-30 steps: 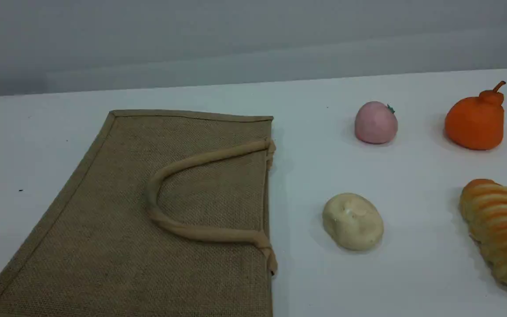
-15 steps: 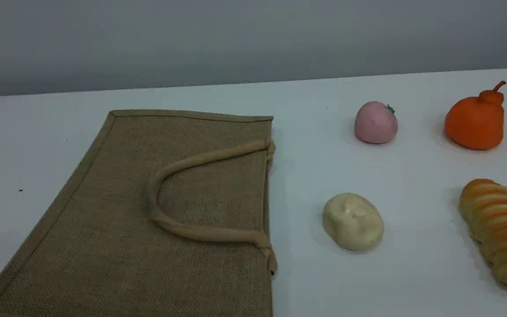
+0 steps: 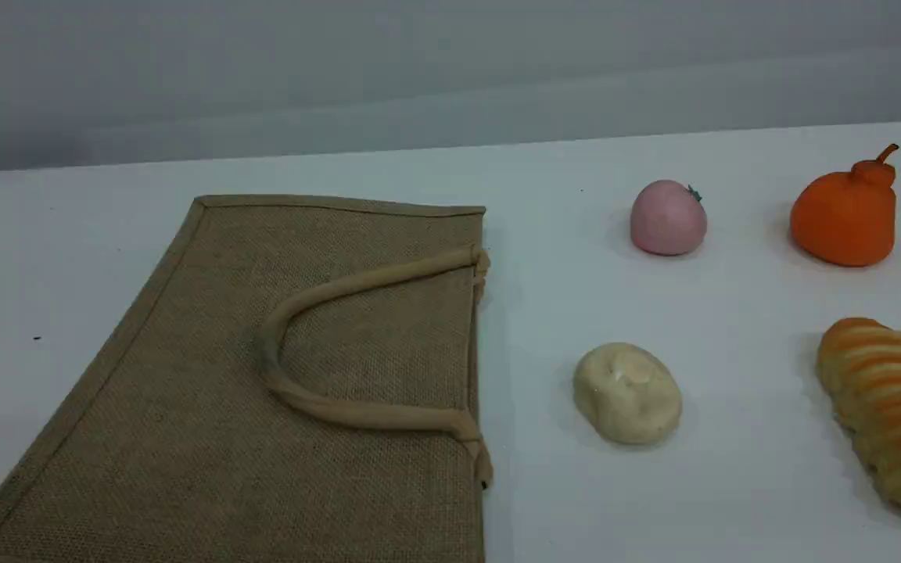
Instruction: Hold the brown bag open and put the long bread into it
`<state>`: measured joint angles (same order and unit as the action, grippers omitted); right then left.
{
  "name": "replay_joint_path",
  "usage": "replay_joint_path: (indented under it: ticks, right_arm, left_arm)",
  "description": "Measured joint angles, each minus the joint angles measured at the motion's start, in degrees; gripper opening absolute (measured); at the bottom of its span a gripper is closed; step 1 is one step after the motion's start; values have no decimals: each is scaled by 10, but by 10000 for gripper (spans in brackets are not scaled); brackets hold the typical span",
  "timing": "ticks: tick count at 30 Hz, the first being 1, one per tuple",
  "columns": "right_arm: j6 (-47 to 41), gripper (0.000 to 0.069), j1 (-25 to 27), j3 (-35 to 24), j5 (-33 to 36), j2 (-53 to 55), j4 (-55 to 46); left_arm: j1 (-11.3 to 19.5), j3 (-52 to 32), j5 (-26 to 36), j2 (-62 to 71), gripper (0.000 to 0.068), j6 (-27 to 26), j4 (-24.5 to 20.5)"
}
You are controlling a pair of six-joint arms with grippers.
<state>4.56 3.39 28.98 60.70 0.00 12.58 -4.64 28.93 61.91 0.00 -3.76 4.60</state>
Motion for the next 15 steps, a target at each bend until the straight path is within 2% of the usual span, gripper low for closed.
replay_joint_path:
  ticks: [5, 9, 15]
  right_arm:
    - [0, 376, 0, 0, -4, 0, 1]
    - [0, 376, 0, 10, -15, 1, 2]
    - [33, 376, 0, 45, -84, 95, 51]
  left_arm:
    - [0, 3, 1, 1, 335, 0, 0]
    - [0, 40, 22, 37, 335, 0, -1]
    - [0, 116, -23, 157, 335, 11, 17]
